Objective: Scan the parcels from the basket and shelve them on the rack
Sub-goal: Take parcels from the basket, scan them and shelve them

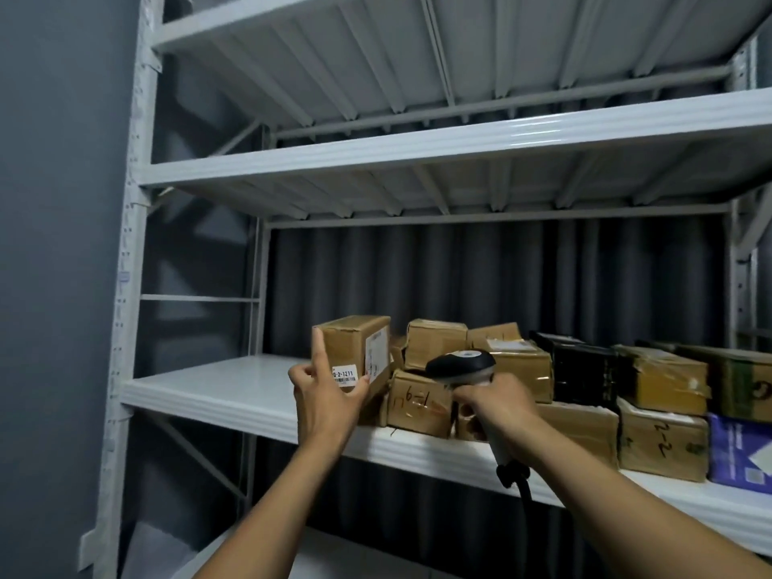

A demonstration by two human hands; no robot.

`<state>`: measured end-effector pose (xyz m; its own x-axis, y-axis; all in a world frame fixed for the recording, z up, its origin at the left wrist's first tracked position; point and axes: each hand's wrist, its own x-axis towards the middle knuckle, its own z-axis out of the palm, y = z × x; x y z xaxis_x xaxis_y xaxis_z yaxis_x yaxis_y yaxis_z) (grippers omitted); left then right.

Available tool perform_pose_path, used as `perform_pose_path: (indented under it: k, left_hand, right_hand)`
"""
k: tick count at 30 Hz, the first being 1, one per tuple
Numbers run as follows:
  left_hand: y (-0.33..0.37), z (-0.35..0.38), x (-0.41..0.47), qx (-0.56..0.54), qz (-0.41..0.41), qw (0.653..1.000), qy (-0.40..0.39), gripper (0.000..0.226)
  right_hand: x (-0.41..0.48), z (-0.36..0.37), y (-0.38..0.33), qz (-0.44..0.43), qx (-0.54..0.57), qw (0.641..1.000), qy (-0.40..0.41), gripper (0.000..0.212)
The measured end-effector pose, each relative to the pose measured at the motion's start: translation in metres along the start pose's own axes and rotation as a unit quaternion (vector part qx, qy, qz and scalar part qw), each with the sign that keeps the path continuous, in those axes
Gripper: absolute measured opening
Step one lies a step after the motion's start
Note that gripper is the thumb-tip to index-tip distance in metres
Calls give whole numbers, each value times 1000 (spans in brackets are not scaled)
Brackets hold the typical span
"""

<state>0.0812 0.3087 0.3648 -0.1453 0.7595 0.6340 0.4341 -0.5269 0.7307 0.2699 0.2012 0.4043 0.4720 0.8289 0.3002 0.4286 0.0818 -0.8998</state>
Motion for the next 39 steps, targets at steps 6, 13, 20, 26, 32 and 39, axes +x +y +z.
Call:
perform_pose_path:
  k: [6,13,20,26,32,39]
  left_hand:
    - [-19,35,33,22,22,999,-26,106]
    - [-23,57,49,50,13,996,-66,114]
    - [-20,48,54,78,-4,996,-37,106]
    - [-32,14,49,14,-100,994,41,98]
    - [-62,4,49,-5,-208,977,48,97]
    - [-86,20,54,21,-226,974,1,110]
  right_hand:
    - [39,1,11,-3,-10,1000,10,18]
    - [58,8,16,4,-30,1000,1,16]
    - [59,16,15,0,-34,999,-20,16]
    - [53,31,9,-13,-22,999,-41,16]
    - [54,53,17,3,-7,998,-63,13]
    - [60,69,24,2,-28,998,-55,16]
